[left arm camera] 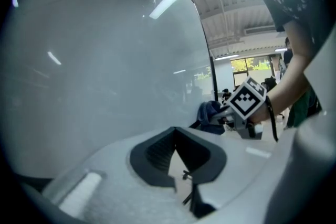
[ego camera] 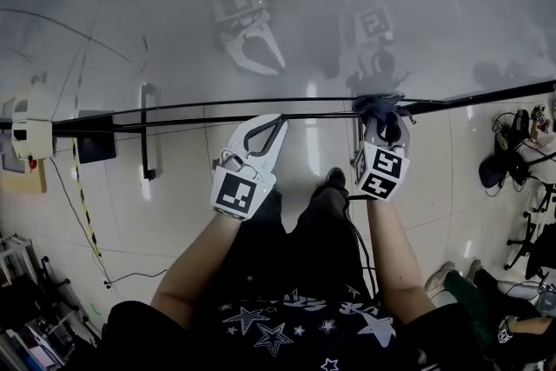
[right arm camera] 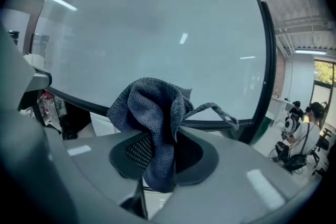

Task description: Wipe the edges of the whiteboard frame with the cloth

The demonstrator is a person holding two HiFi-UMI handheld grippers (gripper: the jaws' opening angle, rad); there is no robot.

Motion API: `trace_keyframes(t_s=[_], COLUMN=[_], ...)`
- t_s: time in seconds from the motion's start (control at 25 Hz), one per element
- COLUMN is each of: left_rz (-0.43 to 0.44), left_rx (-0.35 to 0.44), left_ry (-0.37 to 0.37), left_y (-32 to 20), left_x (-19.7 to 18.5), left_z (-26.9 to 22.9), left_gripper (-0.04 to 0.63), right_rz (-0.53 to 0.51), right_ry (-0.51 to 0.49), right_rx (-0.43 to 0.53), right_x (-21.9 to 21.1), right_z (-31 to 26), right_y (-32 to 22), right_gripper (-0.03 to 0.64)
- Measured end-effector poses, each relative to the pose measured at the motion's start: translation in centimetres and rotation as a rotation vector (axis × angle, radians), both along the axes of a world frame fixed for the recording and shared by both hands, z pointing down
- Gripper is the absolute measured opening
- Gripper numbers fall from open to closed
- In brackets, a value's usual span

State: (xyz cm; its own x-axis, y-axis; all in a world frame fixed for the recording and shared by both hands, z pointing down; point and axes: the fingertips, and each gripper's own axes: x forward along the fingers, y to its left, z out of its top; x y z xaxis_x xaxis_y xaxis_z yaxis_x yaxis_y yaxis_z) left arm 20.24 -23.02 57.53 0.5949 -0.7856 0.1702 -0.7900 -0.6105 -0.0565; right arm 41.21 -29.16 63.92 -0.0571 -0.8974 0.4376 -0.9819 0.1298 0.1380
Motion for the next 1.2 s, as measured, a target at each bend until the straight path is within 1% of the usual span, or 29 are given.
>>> trace_keyframes(t_s=[0.2,0.36,0.56,0.68,0.76,0.88,1.04,1.2], left_rz=[-0.041,-0.11,-0.221,-0.272,-0.292,-0.322,-0.328,-0.326], left_rx=[0.011,-0.017,-0.068,-0.087,-0.087,-0.077,-0.066,-0.06], left_ry=[-0.007,-0.037,-0.045,-0.052,-0.075,-0.093,-0.117,-0.102], left_y=[0.7,0.9,1.6,1.4,1.0,0.6,0.7,0.9], left_x=[-1.9,-4.1,-8.7,-10.3,-11.3,-12.4,-13.5,-15.3], left_z=[-1.0,-0.6,-1.3,-1.5,-1.6,-1.9,-2.1,-2.0], left_gripper=[0.005,0.005,0.005,0.005,0.005,0.005,0.005,0.005], right_rz=[-0.042,-0.11,-0.215,-0.245,-0.272,-0.315,-0.352,-0.387], right_ry=[0.012,-0.003,-0.054,-0.092,-0.112,-0.103,-0.1,-0.083], right_rx=[0.002,-0.011,-0.026,-0.032,-0.038,-0.049,-0.068,-0.062], right_x=[-1.1,-3.1,-8.4,-10.0,-10.8,-11.7,-13.2,-16.5], right_z=[-0.9,-0.7,0.2,0.1,0.0,0.1,0.2,-0.3], right_y=[0.7,1.0,1.5,1.6,1.7,1.9,2.6,2.9], right_gripper=[0.083,0.083,0.084,0.083,0.084,0.084,0.084,0.084])
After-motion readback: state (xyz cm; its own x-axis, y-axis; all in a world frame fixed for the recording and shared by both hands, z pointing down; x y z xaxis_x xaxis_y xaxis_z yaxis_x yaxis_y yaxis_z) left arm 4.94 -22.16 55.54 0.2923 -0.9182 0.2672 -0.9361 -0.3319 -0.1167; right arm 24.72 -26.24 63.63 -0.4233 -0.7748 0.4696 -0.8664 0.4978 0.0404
